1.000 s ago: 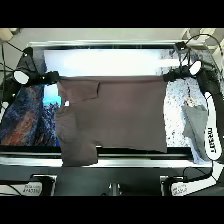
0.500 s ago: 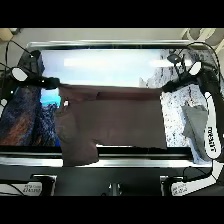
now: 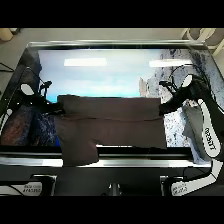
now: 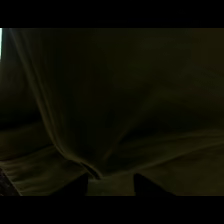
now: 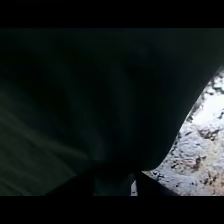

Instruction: Fold the shirts.

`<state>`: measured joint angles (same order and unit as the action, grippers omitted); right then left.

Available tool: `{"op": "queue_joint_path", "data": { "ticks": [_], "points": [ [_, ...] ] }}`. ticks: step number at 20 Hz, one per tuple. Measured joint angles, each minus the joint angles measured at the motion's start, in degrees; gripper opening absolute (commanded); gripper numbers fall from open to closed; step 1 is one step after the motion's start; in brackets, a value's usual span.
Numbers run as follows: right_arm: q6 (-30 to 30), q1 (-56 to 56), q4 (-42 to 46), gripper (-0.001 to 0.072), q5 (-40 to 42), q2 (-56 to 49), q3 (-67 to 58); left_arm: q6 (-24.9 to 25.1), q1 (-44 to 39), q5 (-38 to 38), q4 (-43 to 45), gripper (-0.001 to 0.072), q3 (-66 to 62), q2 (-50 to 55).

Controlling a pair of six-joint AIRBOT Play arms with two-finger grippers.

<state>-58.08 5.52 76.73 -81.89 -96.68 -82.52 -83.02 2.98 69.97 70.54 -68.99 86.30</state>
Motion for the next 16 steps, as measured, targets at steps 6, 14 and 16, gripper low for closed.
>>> {"op": "queue_joint_path", "data": {
  "ticks": [6,14,16],
  "points": [
    [2.14,2.25,2.75,0.0486,-5.62,6.62,0.96,-0.76,4.87,8.31,-1.75,0.0412,1.05,-4.46],
    [4.15,9.92,-0.98,0.0486,-6.29,17.35,19.47,3.02,7.98,6.51,-5.31,0.0412,32.22,-22.56],
    [4.83,10.36,-1.31,0.0486,-5.55,18.78,22.27,3.67,8.11,4.81,-6.36,0.0411,36.79,-24.55]
  ]
}}
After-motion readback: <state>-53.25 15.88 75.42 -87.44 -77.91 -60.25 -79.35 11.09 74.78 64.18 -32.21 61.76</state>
